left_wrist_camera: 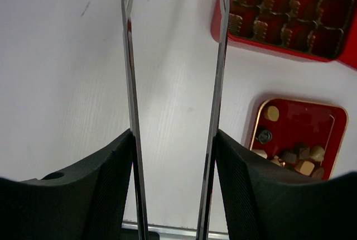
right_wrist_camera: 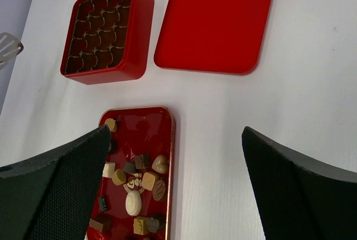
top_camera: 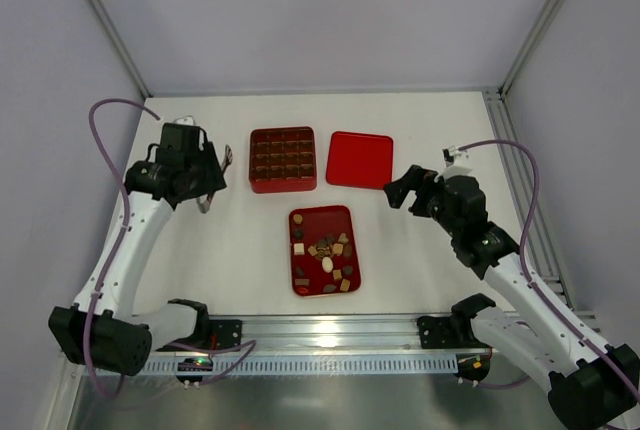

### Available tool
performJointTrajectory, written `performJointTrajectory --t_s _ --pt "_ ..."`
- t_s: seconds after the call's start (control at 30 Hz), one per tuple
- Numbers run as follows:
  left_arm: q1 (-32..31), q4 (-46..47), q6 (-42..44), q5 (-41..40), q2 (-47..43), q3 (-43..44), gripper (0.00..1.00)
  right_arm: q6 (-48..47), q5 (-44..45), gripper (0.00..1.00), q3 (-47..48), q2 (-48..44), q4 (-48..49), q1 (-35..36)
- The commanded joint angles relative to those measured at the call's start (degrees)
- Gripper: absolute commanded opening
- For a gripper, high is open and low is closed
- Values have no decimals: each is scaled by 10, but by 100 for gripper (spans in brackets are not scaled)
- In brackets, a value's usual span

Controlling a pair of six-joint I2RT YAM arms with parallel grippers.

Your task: Pack the chocolate

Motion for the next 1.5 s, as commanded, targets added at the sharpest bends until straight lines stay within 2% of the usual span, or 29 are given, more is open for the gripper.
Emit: performJointTrajectory --t_s 0.0,0.27,0.47,0.67,0.83,1.03,1.47 --pt "-40 -49 13 26 -42 32 58 -6 0 100 29 -8 -3 1" --pt "-185 -74 -20 30 -71 34 54 -3 0 100 32 -22 -18 1" --pt "-271 -76 -44 33 -78 29 53 -2 -1 100 32 -26 -28 1" --pt "-379 -76 -56 19 -52 17 52 2 -4 100 23 -33 -29 1" --pt "-443 -70 -69 12 -33 -1 51 1 -7 100 18 -37 -30 1" --pt "-478 -67 -80 8 -22 -21 50 -1 -4 100 21 -38 -36 1" --pt "-489 -36 -72 44 -6 -53 48 1 -2 100 16 -44 -40 2"
